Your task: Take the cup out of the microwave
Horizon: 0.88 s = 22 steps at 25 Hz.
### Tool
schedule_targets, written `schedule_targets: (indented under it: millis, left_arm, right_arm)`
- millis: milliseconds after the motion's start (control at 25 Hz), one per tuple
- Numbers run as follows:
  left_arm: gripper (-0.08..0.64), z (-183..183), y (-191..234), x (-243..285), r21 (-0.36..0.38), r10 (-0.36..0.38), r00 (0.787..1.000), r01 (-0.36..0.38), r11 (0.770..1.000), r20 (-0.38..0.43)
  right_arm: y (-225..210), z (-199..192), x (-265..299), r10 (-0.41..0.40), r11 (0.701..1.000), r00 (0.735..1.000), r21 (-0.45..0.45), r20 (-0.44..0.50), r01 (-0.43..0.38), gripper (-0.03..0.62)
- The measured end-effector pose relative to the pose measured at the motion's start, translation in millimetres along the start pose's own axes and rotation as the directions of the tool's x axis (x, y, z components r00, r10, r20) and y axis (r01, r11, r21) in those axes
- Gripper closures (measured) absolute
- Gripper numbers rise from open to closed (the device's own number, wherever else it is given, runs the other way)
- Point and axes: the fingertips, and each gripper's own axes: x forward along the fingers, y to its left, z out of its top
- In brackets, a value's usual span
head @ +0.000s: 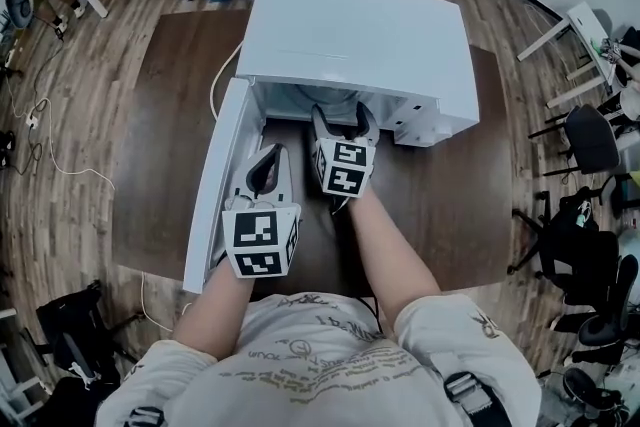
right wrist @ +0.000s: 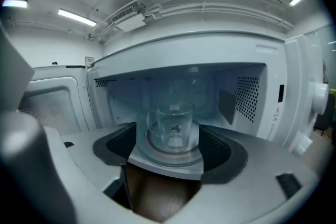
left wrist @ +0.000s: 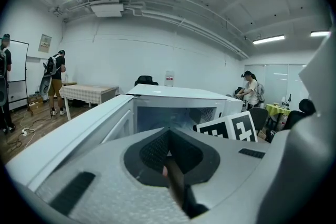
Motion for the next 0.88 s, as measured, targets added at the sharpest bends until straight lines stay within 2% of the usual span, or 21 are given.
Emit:
schedule_targets:
  millis: [160, 520, 880]
  left_arm:
    - [0.552, 0.4, -5.2, -1.0, -0.007, -0.004, 1.000, 0.004, 1.000, 0.025]
    - [0.552, -8.4, 8.2, 0.5, -0.003, 0.017, 1.000, -0.017, 1.000, 0.003]
    - [0.552, -13.9, 13.7, 2.9, 0.004, 0.028, 0.999, -0.028, 1.000, -0.018]
  right_arm:
    - [-7.6, 2.3, 17.5, -0.031, 0.999, 1.000, 0.018, 0.006, 0.031, 0.244]
    - [-8.1, -6.1, 55.0, -0.080, 0.997, 0.997, 0.002, -0.017, 0.080, 0.241]
    - [-18.2, -11.3, 77.0, -0.116, 0.993, 0.993, 0.024, 0.006, 0.115, 0.241]
